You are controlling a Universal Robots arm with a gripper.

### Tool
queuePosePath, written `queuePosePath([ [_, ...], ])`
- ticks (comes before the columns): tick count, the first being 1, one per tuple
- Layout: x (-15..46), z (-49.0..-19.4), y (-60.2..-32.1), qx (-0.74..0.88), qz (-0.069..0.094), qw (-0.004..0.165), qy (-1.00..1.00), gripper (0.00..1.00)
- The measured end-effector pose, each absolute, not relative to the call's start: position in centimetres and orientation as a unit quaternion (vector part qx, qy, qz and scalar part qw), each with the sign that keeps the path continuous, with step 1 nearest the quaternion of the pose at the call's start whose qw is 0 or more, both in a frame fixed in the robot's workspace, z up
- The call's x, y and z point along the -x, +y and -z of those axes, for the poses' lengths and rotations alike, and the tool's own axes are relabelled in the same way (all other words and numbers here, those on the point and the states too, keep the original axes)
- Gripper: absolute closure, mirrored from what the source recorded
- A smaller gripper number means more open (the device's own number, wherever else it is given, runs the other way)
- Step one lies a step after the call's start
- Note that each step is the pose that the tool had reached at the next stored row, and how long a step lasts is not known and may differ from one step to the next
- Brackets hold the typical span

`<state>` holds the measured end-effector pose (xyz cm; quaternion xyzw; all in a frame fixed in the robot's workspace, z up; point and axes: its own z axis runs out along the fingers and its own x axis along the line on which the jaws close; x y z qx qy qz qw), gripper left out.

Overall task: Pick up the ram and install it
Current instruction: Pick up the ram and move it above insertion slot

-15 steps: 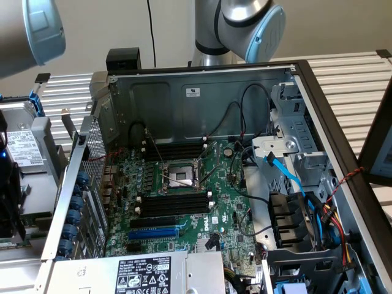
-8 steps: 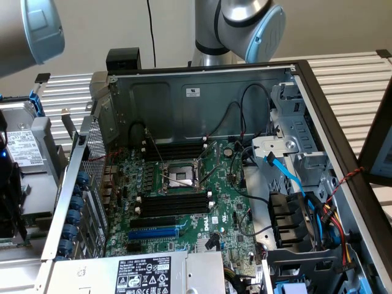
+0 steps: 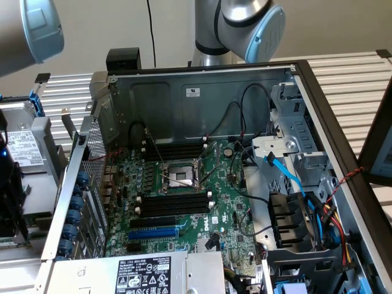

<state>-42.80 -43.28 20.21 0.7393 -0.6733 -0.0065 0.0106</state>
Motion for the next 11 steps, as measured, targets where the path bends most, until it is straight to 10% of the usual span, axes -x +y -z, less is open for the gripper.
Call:
queuePosePath([
  [11,42.8,-20.14,-43.18,-0.739,0.006,0.01,-0.673,0.82],
])
